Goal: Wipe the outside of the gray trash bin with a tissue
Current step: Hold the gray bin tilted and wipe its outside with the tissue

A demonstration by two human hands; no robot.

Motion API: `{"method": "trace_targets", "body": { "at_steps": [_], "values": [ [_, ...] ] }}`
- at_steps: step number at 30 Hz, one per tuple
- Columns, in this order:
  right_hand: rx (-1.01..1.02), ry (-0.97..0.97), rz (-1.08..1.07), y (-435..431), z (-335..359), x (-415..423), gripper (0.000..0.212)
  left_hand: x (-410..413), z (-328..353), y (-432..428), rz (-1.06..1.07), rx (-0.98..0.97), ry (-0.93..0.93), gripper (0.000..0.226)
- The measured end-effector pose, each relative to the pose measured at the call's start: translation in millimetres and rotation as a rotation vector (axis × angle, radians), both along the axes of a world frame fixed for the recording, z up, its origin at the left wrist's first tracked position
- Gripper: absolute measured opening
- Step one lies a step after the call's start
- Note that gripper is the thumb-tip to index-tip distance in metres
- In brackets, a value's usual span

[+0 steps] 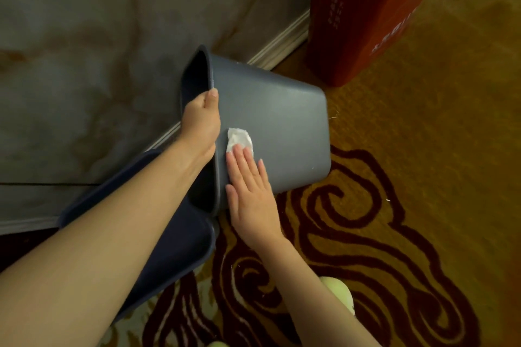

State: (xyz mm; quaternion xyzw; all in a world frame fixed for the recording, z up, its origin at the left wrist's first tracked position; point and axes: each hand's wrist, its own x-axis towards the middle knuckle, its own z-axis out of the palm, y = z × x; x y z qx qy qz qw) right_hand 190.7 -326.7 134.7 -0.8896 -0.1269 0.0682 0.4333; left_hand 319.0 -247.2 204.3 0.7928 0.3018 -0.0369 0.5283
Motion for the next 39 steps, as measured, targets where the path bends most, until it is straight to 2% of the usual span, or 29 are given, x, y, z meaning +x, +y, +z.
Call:
{"method": "trace_targets", "body": {
  "at_steps": [4,8,13,16,19,23,26,30,32,36,39],
  "values": [
    [-0.031,-0.027,-0.021,-18,-20,10,0.049,11,4,-9,0.0,0.03,-0.011,0.036],
    [0.029,0.064,-0.219,-40,-54,18,0.045,22,-7,-10,-0.045,0.029,-0.01,0.029],
    [0.131,0.223,-0.49,-80,-99,23,0.044,29,-15,-11,-0.06,0.06,-0.058,0.039],
    [0.132,0.286,-0.547,-92,-108,26,0.045,31,-17,-12,-0.07,0.026,-0.046,0.029],
    [0.153,0.294,-0.567,-90,-107,29,0.046,34,-16,-10,-0.073,-0.013,-0.041,0.03],
    [0.177,0.307,-0.634,-96,-118,42,0.046,40,-11,-2,-0.122,-0.076,0.011,0.013],
    [0.144,0.341,-0.619,-104,-124,45,0.046,42,-10,1,-0.142,-0.079,0.05,0.021],
    [0.149,0.242,-0.48,-92,-104,52,0.047,38,-10,4,-0.113,-0.099,0.016,0.023],
    [0.143,0.154,-0.341,-76,-80,65,0.048,35,-8,1,-0.099,-0.112,0.01,0.019],
    [0.139,-0.092,-0.047,-30,-23,85,0.05,33,-7,2,-0.09,-0.097,-0.012,0.028],
    [0.103,-0.226,0.058,-13,-13,94,0.048,27,-15,11,-0.114,-0.035,-0.048,0.032]
  ]
}}
